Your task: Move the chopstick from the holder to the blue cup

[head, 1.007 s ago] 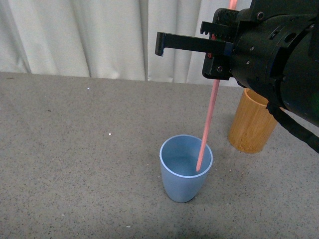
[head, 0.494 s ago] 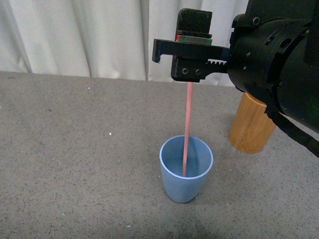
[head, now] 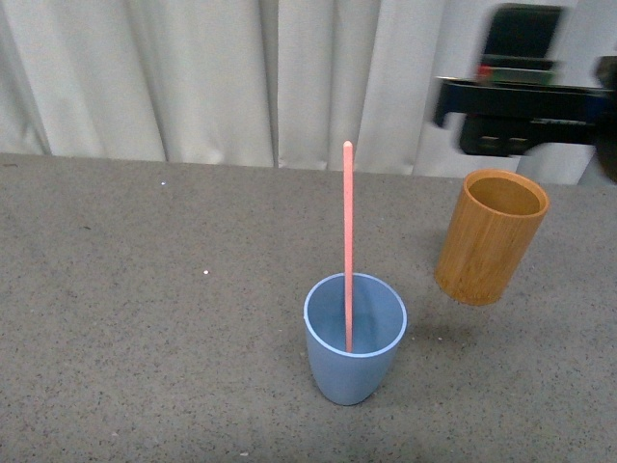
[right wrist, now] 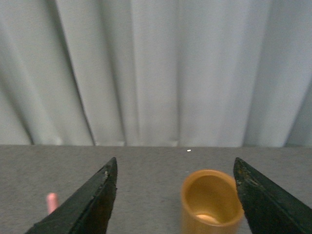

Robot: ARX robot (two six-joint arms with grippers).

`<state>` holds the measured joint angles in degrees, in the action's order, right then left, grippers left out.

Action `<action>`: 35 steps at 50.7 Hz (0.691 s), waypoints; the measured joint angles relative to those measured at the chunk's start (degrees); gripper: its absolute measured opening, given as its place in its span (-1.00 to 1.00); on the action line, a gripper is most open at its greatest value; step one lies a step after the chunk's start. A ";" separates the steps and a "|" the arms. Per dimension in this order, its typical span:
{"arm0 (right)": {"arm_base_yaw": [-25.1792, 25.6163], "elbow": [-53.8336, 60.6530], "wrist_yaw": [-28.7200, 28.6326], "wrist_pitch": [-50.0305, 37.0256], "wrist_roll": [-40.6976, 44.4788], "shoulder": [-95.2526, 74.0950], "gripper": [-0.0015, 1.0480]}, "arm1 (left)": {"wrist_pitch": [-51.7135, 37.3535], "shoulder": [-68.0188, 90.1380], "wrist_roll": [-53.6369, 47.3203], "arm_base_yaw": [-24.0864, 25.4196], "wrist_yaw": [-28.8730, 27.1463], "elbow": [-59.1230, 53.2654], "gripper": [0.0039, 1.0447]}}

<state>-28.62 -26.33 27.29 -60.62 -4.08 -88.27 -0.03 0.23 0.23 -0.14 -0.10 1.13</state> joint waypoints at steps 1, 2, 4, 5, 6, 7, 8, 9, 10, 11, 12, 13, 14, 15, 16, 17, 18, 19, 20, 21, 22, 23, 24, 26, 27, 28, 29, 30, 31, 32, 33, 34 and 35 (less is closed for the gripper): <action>0.98 1.46 -0.83 -0.28 0.63 1.40 0.24 | 0.00 0.00 0.02 0.00 -0.02 0.00 0.88; 1.97 2.82 -1.68 -0.35 1.31 2.86 0.17 | 0.00 0.00 0.00 0.00 -0.04 0.00 0.88; 3.43 4.74 -2.95 -0.33 1.81 5.01 0.07 | 0.00 0.00 0.00 0.00 -0.04 0.00 0.88; 4.76 6.45 -4.04 -0.22 2.38 6.95 -0.03 | 0.00 0.00 0.00 0.00 -0.04 0.00 0.88; 5.64 7.50 -4.81 0.02 2.58 8.20 -0.10 | 0.00 0.00 0.00 0.00 -0.02 0.00 0.88; 6.91 8.98 -6.16 0.52 2.86 10.05 -0.20 | 0.00 0.00 0.00 0.00 0.02 0.00 0.88; 8.17 10.38 -7.50 1.18 3.06 11.91 -0.30 | 0.00 0.00 0.00 0.00 0.13 0.00 0.88; 9.03 11.30 -8.35 1.70 3.28 13.16 -0.37 | 0.00 0.00 0.00 0.00 0.13 0.00 0.88; 10.12 12.44 -9.42 2.45 3.39 14.80 -0.46 | 0.00 0.00 0.00 0.00 0.11 0.00 0.88; 10.93 13.31 -10.19 3.13 3.45 16.17 -0.52 | 0.00 0.00 0.00 0.00 0.13 0.00 0.88; 12.17 14.58 -11.41 4.44 3.54 18.38 -0.62 | 0.00 0.00 0.00 0.00 0.11 0.00 0.88; 13.05 15.43 -12.35 5.57 3.61 20.11 -0.69 | 0.00 0.00 0.00 0.00 0.11 0.00 0.88; 14.40 16.72 -13.90 7.54 3.69 22.95 -0.79 | 0.00 0.00 0.00 0.00 0.11 0.00 0.88; 15.41 17.62 -15.10 9.09 3.72 25.09 -0.86 | 0.00 0.00 0.00 0.00 0.11 0.00 0.88; 17.14 18.93 -17.20 11.74 3.76 28.65 -0.97 | 0.00 0.00 0.00 0.00 0.11 0.00 0.88; 18.45 19.78 -18.93 13.75 4.02 31.26 -0.98 | 0.00 0.00 0.00 0.00 0.09 0.00 0.88; 21.11 21.03 -22.62 17.14 3.98 35.54 -0.98 | 0.00 0.00 0.00 0.00 0.02 0.00 0.88; 22.03 21.40 -23.67 18.40 4.00 37.05 -0.98 | 0.00 0.00 0.00 0.00 0.00 0.00 0.88; 24.90 22.73 -26.05 22.77 4.00 42.45 -0.98 | 0.00 0.00 0.00 0.00 0.00 0.00 0.88; 25.83 23.41 -26.36 24.44 4.00 44.85 -0.98 | 0.00 0.00 0.00 0.00 0.02 0.00 0.88; 27.21 24.81 -26.36 28.24 3.93 49.94 -0.98 | 0.00 0.00 0.00 0.00 0.02 0.00 0.88; 28.00 25.86 -26.34 33.11 3.91 55.39 -0.98 | 0.00 0.00 0.00 0.00 0.02 0.00 0.88; 28.24 26.12 -26.43 37.16 3.93 59.41 -0.98 | 0.00 0.00 0.00 0.00 0.04 0.00 0.88; 28.37 26.14 -27.02 47.87 3.93 70.12 -0.98 | 0.00 0.00 0.00 0.00 0.17 0.00 0.88; 28.37 26.14 -27.30 53.05 3.96 76.02 -0.98 | 0.00 0.00 0.00 0.00 0.17 0.00 0.88; 28.37 26.14 -27.28 55.74 3.96 79.65 -0.98 | 0.00 0.00 0.00 0.00 0.13 0.00 0.88; 28.39 26.14 -27.30 57.66 3.96 82.58 -0.98 | 0.00 0.02 0.00 0.00 0.13 0.00 0.88; 28.46 26.14 -27.30 59.19 3.96 85.40 -0.98 | 0.00 0.00 0.00 0.00 0.13 0.00 0.88; 28.48 26.14 -27.30 60.08 3.96 86.84 -0.98 | 0.00 -0.02 0.00 0.00 0.11 0.00 0.88; 28.50 26.14 -27.30 60.24 3.96 87.21 -0.98 | 0.00 -0.04 0.00 0.00 0.11 0.00 0.88; 28.50 26.14 -27.30 60.33 3.96 87.56 -0.98 | 0.00 -0.04 0.00 0.00 0.11 0.00 0.88; 28.50 26.14 -27.32 60.37 3.96 87.73 -0.98 | 0.00 -0.04 0.00 0.00 0.09 0.00 0.88; 28.50 26.14 -27.41 60.39 3.96 87.86 -0.98 | 0.00 -0.04 0.00 0.00 0.09 0.00 0.88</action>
<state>-0.12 -0.19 -0.12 -0.23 -0.12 -0.40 -0.03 0.19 0.23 -0.14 -0.01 1.13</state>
